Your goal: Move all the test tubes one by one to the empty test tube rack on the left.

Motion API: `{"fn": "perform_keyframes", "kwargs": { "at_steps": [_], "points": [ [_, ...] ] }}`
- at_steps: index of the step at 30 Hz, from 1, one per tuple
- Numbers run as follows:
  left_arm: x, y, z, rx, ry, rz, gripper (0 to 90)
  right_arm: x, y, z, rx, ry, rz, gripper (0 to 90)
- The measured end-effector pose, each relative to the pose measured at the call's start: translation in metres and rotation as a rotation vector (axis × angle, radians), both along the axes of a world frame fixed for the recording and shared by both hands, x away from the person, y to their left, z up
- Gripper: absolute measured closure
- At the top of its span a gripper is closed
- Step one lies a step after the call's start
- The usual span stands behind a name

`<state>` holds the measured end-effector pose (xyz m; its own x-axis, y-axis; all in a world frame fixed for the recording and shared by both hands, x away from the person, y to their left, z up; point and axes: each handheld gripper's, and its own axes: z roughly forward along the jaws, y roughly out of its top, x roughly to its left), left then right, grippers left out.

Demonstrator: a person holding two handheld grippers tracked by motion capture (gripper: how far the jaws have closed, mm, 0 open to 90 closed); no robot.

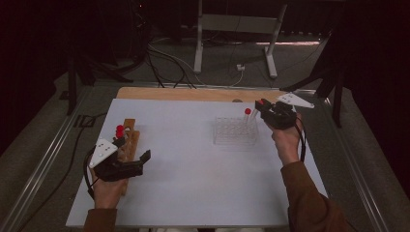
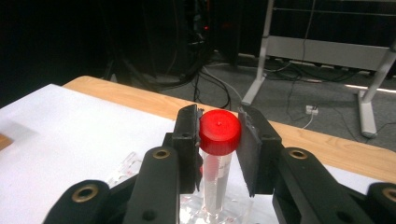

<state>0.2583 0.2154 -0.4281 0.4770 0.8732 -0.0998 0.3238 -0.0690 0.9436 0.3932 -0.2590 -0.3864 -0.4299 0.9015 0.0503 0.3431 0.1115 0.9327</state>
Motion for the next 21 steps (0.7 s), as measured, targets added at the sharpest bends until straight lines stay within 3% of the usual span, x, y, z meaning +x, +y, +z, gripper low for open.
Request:
{"fn": "perform_keyframes", "kwargs": {
  "at_steps": [21],
  "points": [
    [0.0, -0.011, 0.0, 0.005, -0.001, -0.025, 0.6, -0.027, 0.032, 0.0, 0.021, 0.031, 0.171, 69.9]
  ]
}}
